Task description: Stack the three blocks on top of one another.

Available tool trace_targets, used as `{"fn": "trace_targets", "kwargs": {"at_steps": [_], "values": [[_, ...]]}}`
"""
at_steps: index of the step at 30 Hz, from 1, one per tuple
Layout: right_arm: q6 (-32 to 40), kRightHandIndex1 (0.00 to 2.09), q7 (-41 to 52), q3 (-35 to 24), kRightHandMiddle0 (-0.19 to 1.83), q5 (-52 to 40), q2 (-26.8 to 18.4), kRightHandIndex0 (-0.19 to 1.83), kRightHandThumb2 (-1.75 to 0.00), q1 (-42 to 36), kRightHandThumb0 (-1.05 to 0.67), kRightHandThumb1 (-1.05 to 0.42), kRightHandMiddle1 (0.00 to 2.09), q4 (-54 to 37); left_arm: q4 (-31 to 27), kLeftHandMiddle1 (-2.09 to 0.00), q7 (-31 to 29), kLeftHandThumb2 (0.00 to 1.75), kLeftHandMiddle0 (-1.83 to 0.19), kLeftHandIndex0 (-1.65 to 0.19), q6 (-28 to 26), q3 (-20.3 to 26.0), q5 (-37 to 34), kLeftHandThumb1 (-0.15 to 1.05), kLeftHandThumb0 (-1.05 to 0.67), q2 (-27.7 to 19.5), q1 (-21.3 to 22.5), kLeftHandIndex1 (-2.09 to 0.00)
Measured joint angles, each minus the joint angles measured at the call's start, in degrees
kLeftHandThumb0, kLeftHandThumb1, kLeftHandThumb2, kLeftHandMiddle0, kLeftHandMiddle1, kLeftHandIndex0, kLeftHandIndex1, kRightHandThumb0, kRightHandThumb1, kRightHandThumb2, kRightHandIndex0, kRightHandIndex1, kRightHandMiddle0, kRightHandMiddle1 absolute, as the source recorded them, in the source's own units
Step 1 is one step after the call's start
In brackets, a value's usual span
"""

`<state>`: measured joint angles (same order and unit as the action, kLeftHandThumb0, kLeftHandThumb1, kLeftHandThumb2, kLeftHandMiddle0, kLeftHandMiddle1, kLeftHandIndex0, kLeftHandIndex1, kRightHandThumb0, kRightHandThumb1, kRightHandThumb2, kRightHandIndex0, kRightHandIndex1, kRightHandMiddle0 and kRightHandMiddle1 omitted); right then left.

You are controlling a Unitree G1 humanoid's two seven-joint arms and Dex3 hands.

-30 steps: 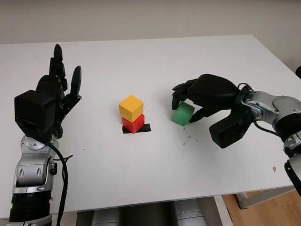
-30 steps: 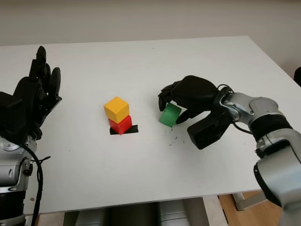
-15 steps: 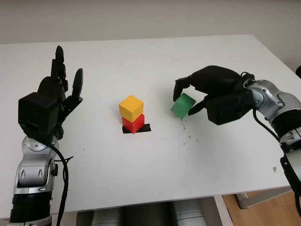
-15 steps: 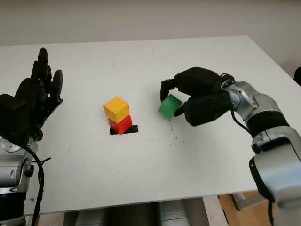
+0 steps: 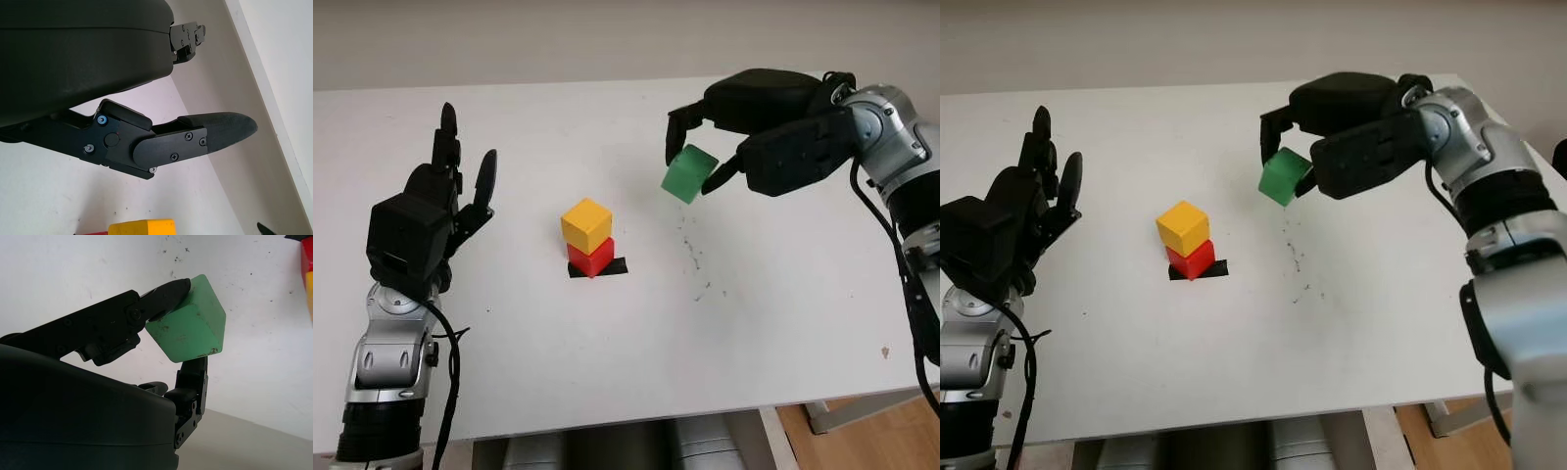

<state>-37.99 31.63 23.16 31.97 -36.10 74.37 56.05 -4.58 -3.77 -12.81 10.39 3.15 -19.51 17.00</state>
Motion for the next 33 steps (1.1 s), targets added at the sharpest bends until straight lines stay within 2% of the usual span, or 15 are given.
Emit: {"fn": "trace_targets", "kwargs": {"at_steps": [4, 14, 22, 33], "values": [[2.14, 0.06, 3.89, -0.37, 0.46, -1.61, 3.2, 0.39, -0.05, 3.43, -0.4, -0.9, 1.43, 0.31, 0.55, 0.0, 0.05, 0.68, 0.19, 0.18, 0.21, -0.01, -0.1, 1.05, -0.83, 0.05, 0.0, -0.04], [6.87, 0.08, 6.77, -0.37, 0.49, -2.14, 9.82, 0.43, -0.06, 8.62, -0.5, -0.91, 1.4, 2.08, 0.62, -0.02, 0.89, 0.73, 0.19, 0.18, 0.68, -0.04, 0.06, 1.05, -0.84, 0.05, 0.0, -0.05], [10.67, 0.07, 8.22, -0.43, 0.52, -3.41, 14.59, 0.43, -0.05, 9.57, -0.48, -0.9, 1.42, 4.84, 0.62, -0.01, 1.81, 0.74, 0.19, 0.18, 0.09, -0.05, -0.08, 1.05, -0.85, 0.57, 0.01, -0.05], [21.24, 0.05, 12.38, -1.1, 0.47, -7.04, 18.51, 0.39, -0.05, 10.85, -0.44, -0.91, 1.45, 5.67, 0.87, -0.05, 2.52, 0.74, 0.18, 0.16, 0.8, -0.1, 0.17, 1.05, -0.84, 1.58, 0.0, -0.06]]}}
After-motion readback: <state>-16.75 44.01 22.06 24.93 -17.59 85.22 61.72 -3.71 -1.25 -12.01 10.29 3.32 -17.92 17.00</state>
